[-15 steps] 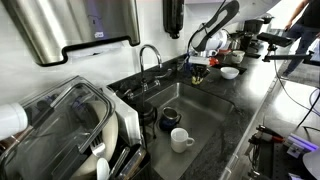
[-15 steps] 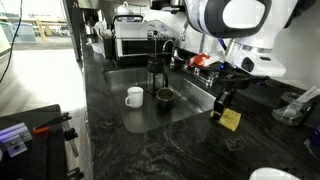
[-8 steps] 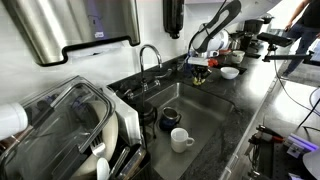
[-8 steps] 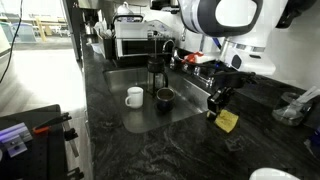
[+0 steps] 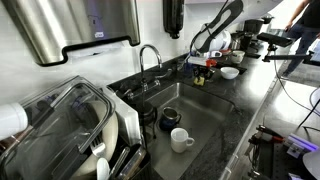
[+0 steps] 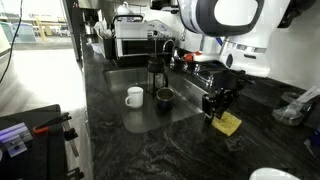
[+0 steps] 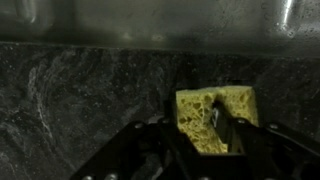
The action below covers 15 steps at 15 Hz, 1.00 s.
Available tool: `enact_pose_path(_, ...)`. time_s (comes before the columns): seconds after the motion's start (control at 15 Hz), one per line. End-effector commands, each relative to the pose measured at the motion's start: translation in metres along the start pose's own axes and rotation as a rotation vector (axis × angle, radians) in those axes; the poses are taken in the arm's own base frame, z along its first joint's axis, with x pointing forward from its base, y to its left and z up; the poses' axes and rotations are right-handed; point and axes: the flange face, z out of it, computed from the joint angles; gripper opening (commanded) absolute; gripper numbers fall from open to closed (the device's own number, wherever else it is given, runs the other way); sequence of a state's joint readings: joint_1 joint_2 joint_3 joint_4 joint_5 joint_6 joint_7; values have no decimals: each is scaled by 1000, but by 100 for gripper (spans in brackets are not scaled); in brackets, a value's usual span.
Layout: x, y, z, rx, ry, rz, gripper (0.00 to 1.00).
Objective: Use the sponge to scrub the countertop
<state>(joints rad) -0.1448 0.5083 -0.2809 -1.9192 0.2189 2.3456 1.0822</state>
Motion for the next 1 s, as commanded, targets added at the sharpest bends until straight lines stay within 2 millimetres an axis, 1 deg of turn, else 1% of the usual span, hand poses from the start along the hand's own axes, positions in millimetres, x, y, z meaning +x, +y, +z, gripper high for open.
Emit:
enact_pose_path(0.0,3,18,11,-33,2,42,74)
enact_pose_path(0.2,1,24,5,-31,-4,40,95)
enact_pose_path(0.27,1,28,-1,-21,-8,39,99)
enact_pose_path(0.6,3,39,-26,19,-22,52,100)
enact_pose_path(0.73,6,45,-40,32,-22,60,100)
enact_pose_path(0.93,8,50,-64,54,-19,72,100)
